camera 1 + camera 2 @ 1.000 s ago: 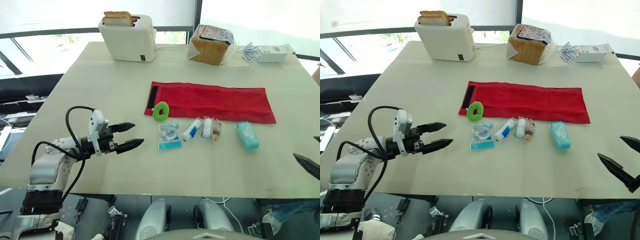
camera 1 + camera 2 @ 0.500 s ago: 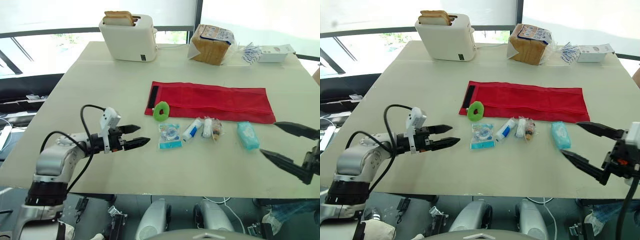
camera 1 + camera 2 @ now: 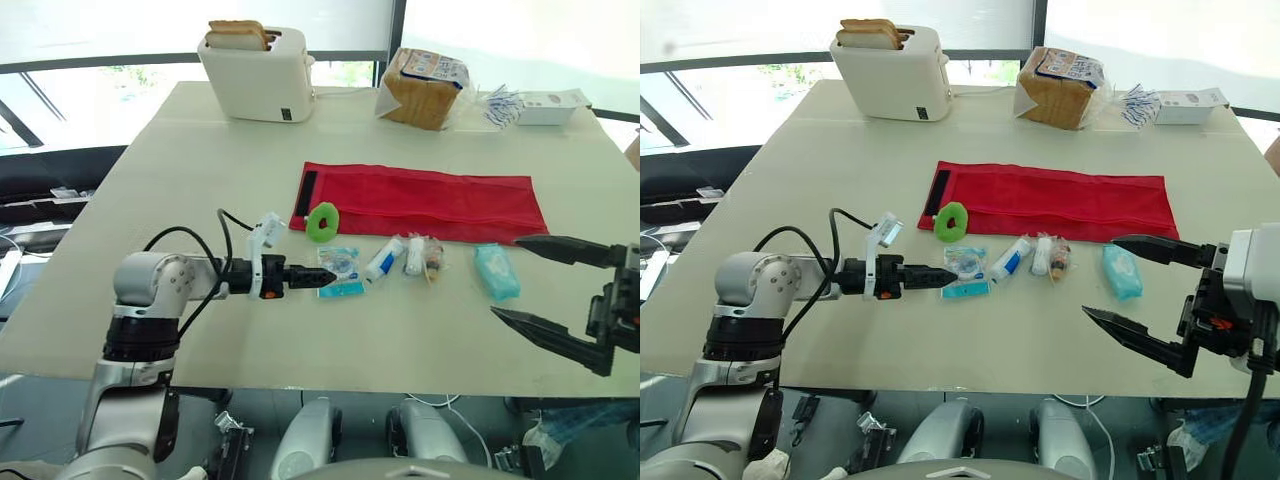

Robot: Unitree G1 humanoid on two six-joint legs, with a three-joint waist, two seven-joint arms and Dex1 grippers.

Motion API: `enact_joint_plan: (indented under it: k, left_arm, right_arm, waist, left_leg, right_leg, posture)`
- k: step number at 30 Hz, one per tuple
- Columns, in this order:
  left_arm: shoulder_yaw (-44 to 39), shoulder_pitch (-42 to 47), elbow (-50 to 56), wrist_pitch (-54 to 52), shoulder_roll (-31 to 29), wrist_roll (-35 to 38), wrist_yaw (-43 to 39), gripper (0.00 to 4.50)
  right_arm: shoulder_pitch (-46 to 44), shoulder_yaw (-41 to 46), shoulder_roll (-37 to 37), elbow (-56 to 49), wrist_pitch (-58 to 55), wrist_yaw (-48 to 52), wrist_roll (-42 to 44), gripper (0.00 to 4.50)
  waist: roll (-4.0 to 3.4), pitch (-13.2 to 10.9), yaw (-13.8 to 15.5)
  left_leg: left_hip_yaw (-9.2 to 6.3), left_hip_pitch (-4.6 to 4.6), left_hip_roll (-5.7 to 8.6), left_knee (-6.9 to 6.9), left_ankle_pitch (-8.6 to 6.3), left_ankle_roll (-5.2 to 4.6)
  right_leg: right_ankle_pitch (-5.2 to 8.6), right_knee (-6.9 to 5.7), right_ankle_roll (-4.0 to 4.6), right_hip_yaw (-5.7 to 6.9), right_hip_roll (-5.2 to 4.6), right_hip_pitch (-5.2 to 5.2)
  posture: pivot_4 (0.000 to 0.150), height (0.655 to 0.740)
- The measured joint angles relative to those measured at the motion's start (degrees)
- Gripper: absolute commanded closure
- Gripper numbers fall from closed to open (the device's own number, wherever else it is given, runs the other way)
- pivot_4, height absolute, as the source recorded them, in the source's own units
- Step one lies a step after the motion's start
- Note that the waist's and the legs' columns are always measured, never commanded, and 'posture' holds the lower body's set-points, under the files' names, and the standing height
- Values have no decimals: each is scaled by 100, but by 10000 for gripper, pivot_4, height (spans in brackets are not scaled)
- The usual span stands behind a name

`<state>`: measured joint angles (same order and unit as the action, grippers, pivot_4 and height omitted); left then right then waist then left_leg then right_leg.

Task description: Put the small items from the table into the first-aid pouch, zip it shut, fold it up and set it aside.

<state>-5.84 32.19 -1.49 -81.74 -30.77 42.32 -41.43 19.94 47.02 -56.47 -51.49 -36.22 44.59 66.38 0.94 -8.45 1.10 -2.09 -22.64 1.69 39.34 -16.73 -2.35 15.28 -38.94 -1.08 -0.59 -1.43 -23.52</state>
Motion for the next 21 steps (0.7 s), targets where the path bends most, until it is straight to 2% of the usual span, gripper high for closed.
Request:
enact_joint_plan:
  k: [3, 4, 6, 10, 13, 14, 21]
  left_arm:
    - [-179, 118, -57, -223, 418, 28, 338, 2604]
    - [-229, 109, -60, -288, 485, 53, 388, 7400]
    - [-275, 49, -60, -349, 591, 67, 450, 12700]
    - [-529, -50, -100, -474, 789, 74, 653, 28576]
    - [-632, -92, -98, -474, 712, 84, 669, 43204]
    - [-686, -127, -98, -475, 689, 106, 662, 44770]
    - [-1280, -204, 76, -677, 530, 625, 482, 44770]
  right_arm:
    - [74, 92, 32, -58, 1, -20, 11, 334]
    - [111, 111, 54, -67, 2, -20, 10, 0]
    - [206, 117, 128, -95, 3, -16, 7, 0]
    - [282, 99, 219, -115, 20, -21, -73, 0]
    - [186, -99, 233, -133, 37, -138, -123, 0]
    - [130, -249, 243, -142, 45, -198, -202, 0]
    - [-392, -1223, 406, -124, 57, -806, -521, 0]
  waist:
    - [2, 1, -14]
    - [2, 1, -15]
    - [2, 1, -15]
    - [3, 0, -14]
    - [2, 0, -23]
    - [2, 1, -28]
    - [4, -1, -21]
  left_leg:
    - [1, 0, 0, 2, 1, 2]
    - [0, 0, 0, 2, 1, 2]
    - [0, 0, 0, 1, 2, 3]
    - [0, 0, 0, 2, 2, 3]
    - [1, 1, 0, 1, 2, 3]
    - [1, 2, 0, 1, 2, 4]
    - [1, 1, 0, 3, 3, 5]
  right_leg:
    - [-1, -1, -2, -1, 0, 0]
    - [-1, -1, -2, -1, 0, -1]
    - [-1, -1, -1, -2, 0, -1]
    - [-1, -1, -2, -2, 0, -1]
    - [-1, -1, -1, -3, 0, -2]
    - [-1, -1, -1, -3, 0, -2]
    - [-1, 0, -1, -4, -1, -3]
  posture:
    - [1500, 7400]
    - [1500, 7400]
    - [1500, 7400]
    - [1500, 7400]
    - [1500, 7400]
    - [1500, 7400]
    - [1500, 7400]
